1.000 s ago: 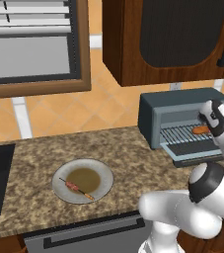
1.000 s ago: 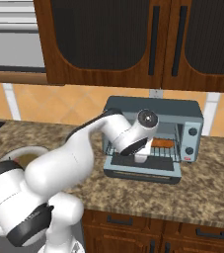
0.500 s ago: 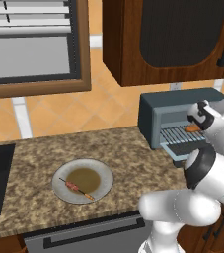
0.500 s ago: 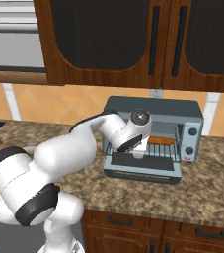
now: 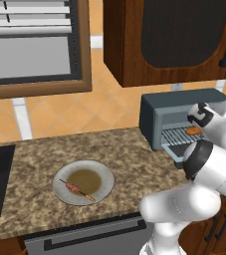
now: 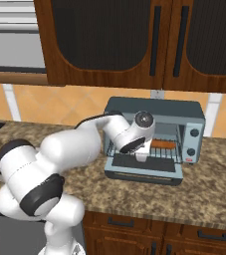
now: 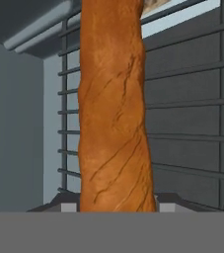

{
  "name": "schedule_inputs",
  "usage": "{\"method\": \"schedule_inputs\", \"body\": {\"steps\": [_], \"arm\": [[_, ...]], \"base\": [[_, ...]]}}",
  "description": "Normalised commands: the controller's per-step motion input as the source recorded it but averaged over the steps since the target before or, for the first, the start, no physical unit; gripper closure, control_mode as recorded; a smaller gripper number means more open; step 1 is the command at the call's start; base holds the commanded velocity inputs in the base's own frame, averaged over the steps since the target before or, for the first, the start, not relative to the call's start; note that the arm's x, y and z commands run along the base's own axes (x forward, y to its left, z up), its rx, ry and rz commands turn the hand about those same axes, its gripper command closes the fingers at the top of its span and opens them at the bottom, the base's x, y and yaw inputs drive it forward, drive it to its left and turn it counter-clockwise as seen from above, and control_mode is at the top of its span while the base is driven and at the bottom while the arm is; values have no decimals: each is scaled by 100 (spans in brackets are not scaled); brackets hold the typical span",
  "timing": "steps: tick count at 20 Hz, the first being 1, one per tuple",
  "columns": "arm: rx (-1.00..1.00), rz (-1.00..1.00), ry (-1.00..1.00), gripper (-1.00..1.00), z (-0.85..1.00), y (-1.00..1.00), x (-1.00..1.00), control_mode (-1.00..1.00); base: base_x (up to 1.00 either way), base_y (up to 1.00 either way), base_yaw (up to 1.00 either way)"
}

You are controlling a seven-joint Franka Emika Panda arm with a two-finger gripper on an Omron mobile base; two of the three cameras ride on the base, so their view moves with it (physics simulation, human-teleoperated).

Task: Pick up the kebab skewer and baguette bread, and place them inside the toaster oven. Close the toaster oven door and start by setting the timer.

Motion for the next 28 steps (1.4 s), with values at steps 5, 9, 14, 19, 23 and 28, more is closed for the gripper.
{"method": "schedule_inputs", "body": {"steps": [5,9,14,19,23,28], "arm": [[0,0,3,100,-5,0,10,-100],[0,0,1,100,0,0,28,-100],[0,0,1,100,0,0,27,-100],[0,0,0,100,-6,0,21,-100],[0,0,0,100,-16,0,16,-100],[0,0,0,-100,-3,0,12,-100]], "base": [[0,0,0],[0,0,0],[0,0,0],[0,0,0],[0,0,0],[0,0,0]]}}
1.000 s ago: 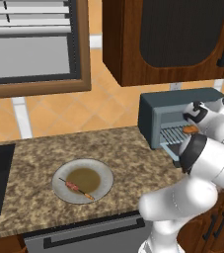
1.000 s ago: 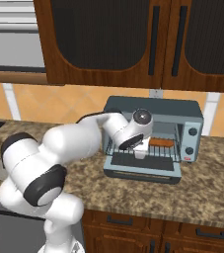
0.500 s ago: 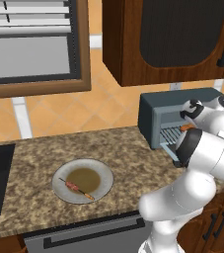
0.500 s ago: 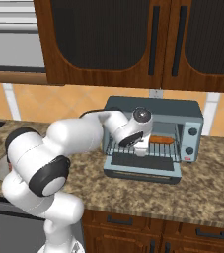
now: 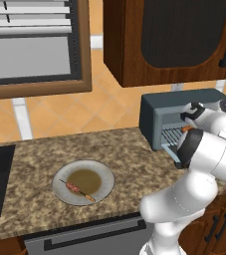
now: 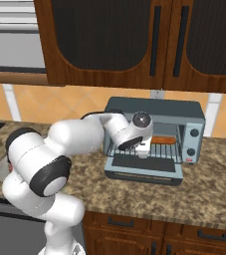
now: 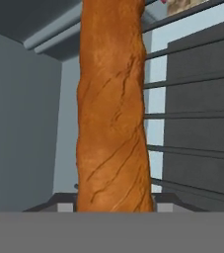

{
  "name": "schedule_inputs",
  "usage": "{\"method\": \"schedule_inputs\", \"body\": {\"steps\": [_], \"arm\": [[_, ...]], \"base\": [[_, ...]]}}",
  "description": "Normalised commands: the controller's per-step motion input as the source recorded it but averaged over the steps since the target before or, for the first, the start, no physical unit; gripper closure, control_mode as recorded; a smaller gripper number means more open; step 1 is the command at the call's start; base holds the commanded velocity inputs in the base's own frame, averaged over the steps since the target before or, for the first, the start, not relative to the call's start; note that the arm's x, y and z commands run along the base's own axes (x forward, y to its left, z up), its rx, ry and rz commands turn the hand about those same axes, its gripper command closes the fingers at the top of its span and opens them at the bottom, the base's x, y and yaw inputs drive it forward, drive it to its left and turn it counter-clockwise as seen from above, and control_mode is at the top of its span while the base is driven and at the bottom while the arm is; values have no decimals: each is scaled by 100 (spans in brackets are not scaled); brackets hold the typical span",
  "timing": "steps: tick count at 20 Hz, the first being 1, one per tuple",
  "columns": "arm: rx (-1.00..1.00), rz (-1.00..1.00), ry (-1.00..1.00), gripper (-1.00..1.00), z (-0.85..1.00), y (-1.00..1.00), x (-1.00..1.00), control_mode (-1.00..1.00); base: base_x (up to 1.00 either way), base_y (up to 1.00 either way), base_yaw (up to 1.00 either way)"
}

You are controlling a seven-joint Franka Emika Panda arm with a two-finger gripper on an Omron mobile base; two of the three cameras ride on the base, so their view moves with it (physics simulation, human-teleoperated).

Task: Pick up the kebab skewer and baguette bread, and place them inside the toaster oven. Close the toaster oven door and start by setting the timer.

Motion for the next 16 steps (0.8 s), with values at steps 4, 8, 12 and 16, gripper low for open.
{"method": "schedule_inputs", "body": {"steps": [4,8,12,16], "arm": [[0,0,0,-100,0,0,0,-100],[0,0,0,-100,0,0,0,-100],[0,0,0,-100,14,-13,-1,-100],[0,0,3,-100,43,-15,-64,-100]], "base": [[0,0,0],[0,0,0],[0,0,0],[0,0,0]]}}
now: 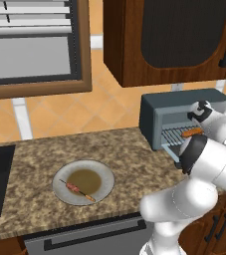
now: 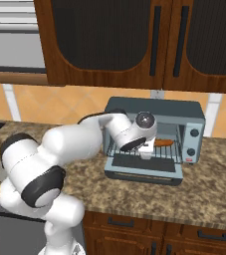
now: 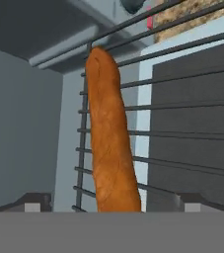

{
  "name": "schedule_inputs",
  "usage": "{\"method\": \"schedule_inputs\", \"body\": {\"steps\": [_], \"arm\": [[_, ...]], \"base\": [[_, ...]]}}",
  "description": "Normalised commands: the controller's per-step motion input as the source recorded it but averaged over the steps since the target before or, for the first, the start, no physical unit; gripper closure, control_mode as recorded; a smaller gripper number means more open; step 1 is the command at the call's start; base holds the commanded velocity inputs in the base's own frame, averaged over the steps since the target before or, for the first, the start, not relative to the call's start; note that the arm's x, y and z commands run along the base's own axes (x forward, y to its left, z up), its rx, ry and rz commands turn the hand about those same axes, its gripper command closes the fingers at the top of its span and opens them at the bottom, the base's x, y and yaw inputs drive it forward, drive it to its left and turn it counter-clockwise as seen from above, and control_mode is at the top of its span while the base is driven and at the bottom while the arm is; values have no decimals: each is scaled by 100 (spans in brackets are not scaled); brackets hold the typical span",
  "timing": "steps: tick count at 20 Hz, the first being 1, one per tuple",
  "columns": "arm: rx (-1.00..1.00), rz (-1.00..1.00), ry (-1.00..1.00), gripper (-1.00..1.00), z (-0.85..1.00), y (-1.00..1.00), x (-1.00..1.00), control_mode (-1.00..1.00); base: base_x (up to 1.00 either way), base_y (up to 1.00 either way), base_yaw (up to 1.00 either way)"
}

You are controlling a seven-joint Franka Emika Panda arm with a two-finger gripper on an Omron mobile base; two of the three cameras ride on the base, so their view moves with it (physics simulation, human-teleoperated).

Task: Pick up the kebab skewer and baguette bread, and place them inside the toaster oven. Close the toaster oven door and start by setting the timer.

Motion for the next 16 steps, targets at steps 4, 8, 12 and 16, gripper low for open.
{"method": "schedule_inputs", "body": {"steps": [4,8,12,16], "arm": [[-3,3,12,-100,26,0,-89,-100],[-6,21,18,-100,29,64,-41,-100],[-5,30,25,-100,26,97,0,-100],[-9,39,13,-100,6,100,-13,-100]], "base": [[0,0,0],[0,0,0],[0,0,0],[0,0,0]]}}
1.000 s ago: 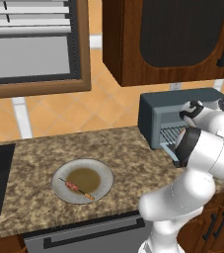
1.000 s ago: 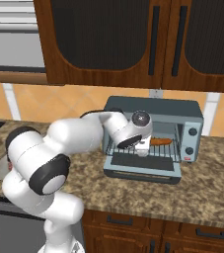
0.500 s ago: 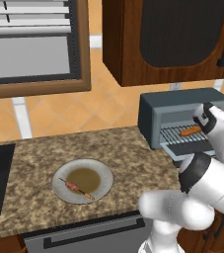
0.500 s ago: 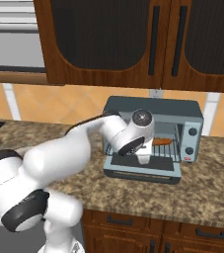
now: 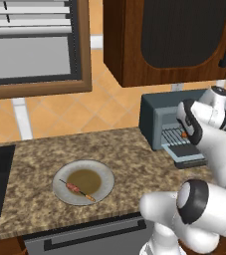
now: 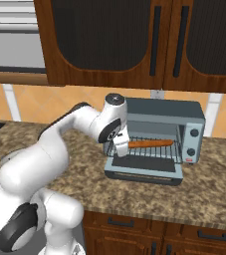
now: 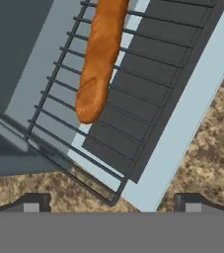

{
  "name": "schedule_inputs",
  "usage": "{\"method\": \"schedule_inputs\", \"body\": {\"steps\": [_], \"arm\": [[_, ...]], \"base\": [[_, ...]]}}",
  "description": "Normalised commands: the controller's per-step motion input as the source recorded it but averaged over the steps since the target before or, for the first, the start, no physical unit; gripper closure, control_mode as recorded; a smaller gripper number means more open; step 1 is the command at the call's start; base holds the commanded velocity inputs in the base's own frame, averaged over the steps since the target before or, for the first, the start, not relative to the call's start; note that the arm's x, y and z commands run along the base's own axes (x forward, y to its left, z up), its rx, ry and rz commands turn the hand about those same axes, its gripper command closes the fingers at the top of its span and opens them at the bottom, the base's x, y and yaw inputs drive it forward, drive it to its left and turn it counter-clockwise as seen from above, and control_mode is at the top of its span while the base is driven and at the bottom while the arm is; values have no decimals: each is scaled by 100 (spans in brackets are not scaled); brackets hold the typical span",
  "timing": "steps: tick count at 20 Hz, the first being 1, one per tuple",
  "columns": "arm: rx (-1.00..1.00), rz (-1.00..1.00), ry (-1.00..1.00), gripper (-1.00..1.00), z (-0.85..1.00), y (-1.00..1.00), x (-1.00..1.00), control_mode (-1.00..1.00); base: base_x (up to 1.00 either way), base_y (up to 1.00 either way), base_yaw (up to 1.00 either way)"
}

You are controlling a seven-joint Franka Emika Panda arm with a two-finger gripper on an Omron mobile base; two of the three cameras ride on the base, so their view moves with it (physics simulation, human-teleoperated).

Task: Pick up the kebab skewer and baguette bread, and place them inside the toaster oven. Close the toaster oven door and start by setting the timer.

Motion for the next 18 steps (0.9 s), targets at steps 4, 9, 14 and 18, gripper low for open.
{"method": "schedule_inputs", "body": {"steps": [4,9,14,18], "arm": [[-6,42,10,-100,0,99,-35,-100],[-6,44,8,-100,0,98,-46,-100],[-11,46,2,-100,-1,100,-50,-100],[-12,41,0,-100,-1,100,-11,-100]], "base": [[0,0,0],[0,0,0],[0,0,0],[0,0,0]]}}
